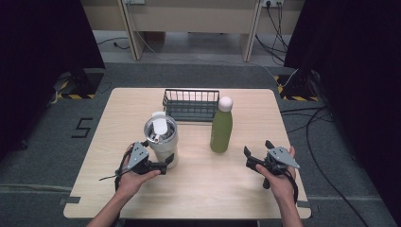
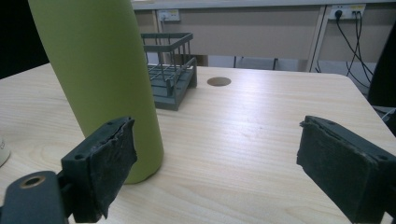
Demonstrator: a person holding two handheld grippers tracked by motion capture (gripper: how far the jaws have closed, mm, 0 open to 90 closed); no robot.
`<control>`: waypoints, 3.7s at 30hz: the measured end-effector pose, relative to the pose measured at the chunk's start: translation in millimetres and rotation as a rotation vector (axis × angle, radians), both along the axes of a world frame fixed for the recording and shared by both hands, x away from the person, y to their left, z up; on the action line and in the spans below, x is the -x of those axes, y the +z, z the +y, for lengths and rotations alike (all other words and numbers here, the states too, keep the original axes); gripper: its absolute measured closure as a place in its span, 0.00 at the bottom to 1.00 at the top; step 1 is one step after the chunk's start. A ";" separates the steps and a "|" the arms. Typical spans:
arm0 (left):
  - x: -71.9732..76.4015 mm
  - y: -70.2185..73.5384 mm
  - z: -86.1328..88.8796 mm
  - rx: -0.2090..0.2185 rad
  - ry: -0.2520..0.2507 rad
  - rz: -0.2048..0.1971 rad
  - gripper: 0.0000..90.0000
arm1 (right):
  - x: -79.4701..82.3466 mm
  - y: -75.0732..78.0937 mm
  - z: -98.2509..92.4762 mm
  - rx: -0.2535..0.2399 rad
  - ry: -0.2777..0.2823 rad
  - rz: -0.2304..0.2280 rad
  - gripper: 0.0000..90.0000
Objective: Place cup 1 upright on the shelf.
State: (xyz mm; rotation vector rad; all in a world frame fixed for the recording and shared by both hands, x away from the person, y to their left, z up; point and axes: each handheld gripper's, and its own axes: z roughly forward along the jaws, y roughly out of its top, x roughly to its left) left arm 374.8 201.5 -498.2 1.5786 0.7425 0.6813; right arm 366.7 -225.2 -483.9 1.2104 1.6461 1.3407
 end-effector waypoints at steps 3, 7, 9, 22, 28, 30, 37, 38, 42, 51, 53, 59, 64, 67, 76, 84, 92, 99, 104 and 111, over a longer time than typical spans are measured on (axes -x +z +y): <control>-2.4 0.0 -1.8 0.003 0.004 -0.008 0.05 | -0.3 -0.5 -0.9 -0.001 -0.001 0.002 0.13; -4.8 -0.6 -1.2 0.013 0.009 -0.014 0.09 | -0.6 -1.0 -1.2 -0.001 -0.003 0.004 0.13; -5.2 -0.9 -2.8 0.015 0.012 -0.016 0.09 | -1.0 -1.5 -0.7 0.002 -0.004 0.008 0.13; -7.9 -2.0 -3.8 0.013 0.007 -0.020 0.10 | -0.9 -3.4 -0.6 0.000 -0.007 0.015 0.14; -7.8 0.3 -3.2 0.012 0.006 -0.005 0.10 | -0.9 -4.0 -1.2 -0.002 -0.014 0.017 0.14; -8.0 1.1 -3.2 0.004 0.003 -0.002 0.11 | -0.9 -3.9 -2.3 -0.002 -0.017 0.013 0.15; -7.2 4.2 -5.3 -0.002 -0.016 -0.007 0.11 | -1.5 -4.5 -2.9 -0.003 -0.023 0.015 0.15; -6.8 5.0 -5.5 -0.002 -0.015 -0.010 0.11 | -1.6 -4.4 -3.2 -0.003 -0.023 0.014 0.15; -5.5 10.1 -5.5 0.009 -0.018 -0.023 0.11 | -1.4 -3.9 -4.0 -0.004 -0.027 0.011 0.15; -4.9 20.2 -9.9 0.011 -0.027 -0.046 0.11 | -0.6 -2.0 -5.0 -0.010 -0.033 0.003 0.15; -6.1 21.5 -10.2 0.013 -0.027 -0.047 0.11 | -0.5 -2.1 -4.9 -0.009 -0.033 0.003 0.16; -10.2 25.2 -9.1 0.013 -0.017 -0.055 0.11 | -0.8 -2.7 -5.8 -0.003 -0.038 0.003 0.16; -15.9 30.0 -7.2 0.015 -0.004 -0.065 0.11 | -0.7 -2.5 -6.9 -0.005 -0.041 0.001 0.16; -21.1 33.6 -7.2 0.017 0.003 -0.071 0.11 | -1.2 -3.4 -8.3 -0.006 -0.045 0.003 0.16; -31.4 39.4 -11.3 0.019 0.003 -0.077 0.11 | -1.5 -4.7 -8.2 -0.014 -0.048 0.007 0.16; -42.5 45.0 -13.2 0.039 0.013 -0.083 0.11 | -1.5 -4.9 -11.3 -0.013 -0.055 0.004 0.16; -53.5 53.8 -15.7 0.033 0.021 -0.105 0.11 | -2.4 -7.4 -11.8 -0.008 -0.057 0.012 0.16; -60.1 59.0 -17.7 0.031 0.032 -0.113 0.11 | -1.6 -5.1 -12.3 -0.004 -0.059 0.006 0.16; -63.6 61.6 -20.5 0.034 0.035 -0.117 0.11 | -1.6 -5.4 -12.5 -0.003 -0.057 0.006 0.16; -70.8 64.2 -22.4 0.045 0.043 -0.115 0.11 | -1.3 -5.2 -12.2 -0.004 -0.057 0.006 0.16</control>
